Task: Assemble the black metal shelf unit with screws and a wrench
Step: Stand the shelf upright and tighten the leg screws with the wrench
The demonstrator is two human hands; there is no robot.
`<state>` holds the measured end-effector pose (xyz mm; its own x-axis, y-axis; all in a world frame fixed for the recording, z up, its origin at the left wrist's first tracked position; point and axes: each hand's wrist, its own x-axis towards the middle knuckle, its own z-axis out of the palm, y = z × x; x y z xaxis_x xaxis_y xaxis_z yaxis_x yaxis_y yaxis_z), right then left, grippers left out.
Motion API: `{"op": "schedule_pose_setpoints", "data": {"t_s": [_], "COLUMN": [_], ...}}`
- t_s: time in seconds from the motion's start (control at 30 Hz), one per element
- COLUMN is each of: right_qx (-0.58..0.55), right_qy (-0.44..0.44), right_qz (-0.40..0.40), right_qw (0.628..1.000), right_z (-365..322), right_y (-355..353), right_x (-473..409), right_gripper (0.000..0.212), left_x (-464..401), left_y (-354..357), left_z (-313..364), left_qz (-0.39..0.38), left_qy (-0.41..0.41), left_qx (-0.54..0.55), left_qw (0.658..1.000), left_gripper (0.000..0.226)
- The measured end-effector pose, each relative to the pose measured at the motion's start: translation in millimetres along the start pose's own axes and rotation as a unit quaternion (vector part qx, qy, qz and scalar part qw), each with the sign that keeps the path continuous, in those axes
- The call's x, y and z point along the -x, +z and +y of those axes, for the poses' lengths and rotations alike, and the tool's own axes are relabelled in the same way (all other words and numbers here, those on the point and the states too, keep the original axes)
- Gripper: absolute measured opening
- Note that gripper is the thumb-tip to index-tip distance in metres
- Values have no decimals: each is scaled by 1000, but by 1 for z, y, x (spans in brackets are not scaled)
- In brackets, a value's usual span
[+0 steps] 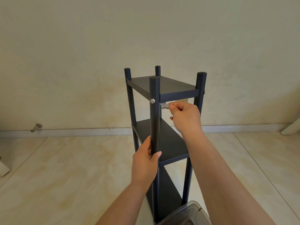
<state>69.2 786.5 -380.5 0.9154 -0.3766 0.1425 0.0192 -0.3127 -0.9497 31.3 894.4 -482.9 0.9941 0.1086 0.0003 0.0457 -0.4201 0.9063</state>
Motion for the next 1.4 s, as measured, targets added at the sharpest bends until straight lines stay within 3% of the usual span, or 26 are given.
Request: {"op": "schedule_pose_setpoints", "data": {"t_s": [0.13, 0.27, 0.5, 0.57, 0.7, 0.77, 0.87, 1.0, 1.2, 1.4], "right_qx": [-17, -49, 60, 108, 235, 238, 146, 71, 145, 204], "right_qy": [18, 42, 5, -10, -74, -68, -24, -24, -46, -38], "right_qz": [10, -25, -133, -91, 170, 218, 132, 73, -7, -40], "right_qw": [1000, 998, 989, 990, 954, 944, 980, 995, 988, 977], "right_z": [-4, -5, -2, 7, 42, 58, 67, 62, 70, 66], "right_y": [-2, -2, -1, 5, 4, -2, -10, -17, -13, -8], "right_x": [1, 4, 6, 5, 3, 0, -3, 2, 22, 37], "right_gripper": [21, 9, 22, 18, 12, 10, 8, 4, 8, 10], "left_x": [0, 0, 0, 0, -1, -2, -5, -7, -11, -17], "left_y": [0, 0, -2, -5, -9, -11, -14, -18, -24, -21], "left_z": [0, 0, -2, -2, -6, -7, -9, -16, -40, -51], "left_qz": [-2, 0, 11, 8, 8, 6, -3, -6, 30, 125], "left_qy": [-2, -2, -1, 3, 13, 12, 11, 6, -25, -38], "left_qx": [2, 2, 5, 3, -21, -26, -33, -37, -76, -121], "left_qw": [1000, 1000, 1000, 1000, 1000, 1000, 999, 999, 996, 984], "left_gripper": [51, 52, 50, 50, 54, 57, 59, 56, 41, 35]}}
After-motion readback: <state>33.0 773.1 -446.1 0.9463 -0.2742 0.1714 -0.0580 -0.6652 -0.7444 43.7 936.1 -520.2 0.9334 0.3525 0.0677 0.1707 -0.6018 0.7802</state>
